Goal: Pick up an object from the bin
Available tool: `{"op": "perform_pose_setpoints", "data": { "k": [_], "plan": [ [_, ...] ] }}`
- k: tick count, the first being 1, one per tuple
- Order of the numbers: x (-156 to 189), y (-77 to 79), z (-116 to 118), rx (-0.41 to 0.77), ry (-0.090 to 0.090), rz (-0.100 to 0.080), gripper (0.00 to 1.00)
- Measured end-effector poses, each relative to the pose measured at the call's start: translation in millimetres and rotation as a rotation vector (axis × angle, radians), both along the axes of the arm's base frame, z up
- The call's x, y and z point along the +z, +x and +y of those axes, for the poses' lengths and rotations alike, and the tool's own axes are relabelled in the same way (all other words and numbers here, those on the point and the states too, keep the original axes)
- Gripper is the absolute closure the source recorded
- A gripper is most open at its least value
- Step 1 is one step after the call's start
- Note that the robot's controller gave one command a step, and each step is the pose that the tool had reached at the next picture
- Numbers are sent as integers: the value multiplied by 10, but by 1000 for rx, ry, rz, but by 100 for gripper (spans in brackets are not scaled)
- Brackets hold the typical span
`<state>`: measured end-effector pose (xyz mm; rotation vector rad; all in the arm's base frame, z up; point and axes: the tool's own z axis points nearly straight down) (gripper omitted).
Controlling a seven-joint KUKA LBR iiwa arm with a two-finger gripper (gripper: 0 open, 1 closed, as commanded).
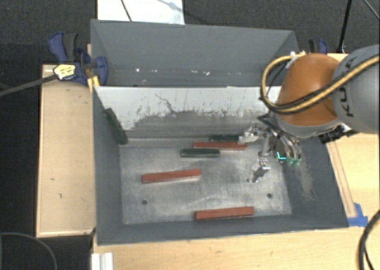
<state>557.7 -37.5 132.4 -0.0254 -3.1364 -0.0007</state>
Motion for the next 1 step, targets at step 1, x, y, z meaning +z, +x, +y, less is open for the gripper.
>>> {"op": "perform_pose_setpoints", "data": {
  "k": [1],
  "plan": [
    [44,19,0,1,-1,-8,0]
  ]
}}
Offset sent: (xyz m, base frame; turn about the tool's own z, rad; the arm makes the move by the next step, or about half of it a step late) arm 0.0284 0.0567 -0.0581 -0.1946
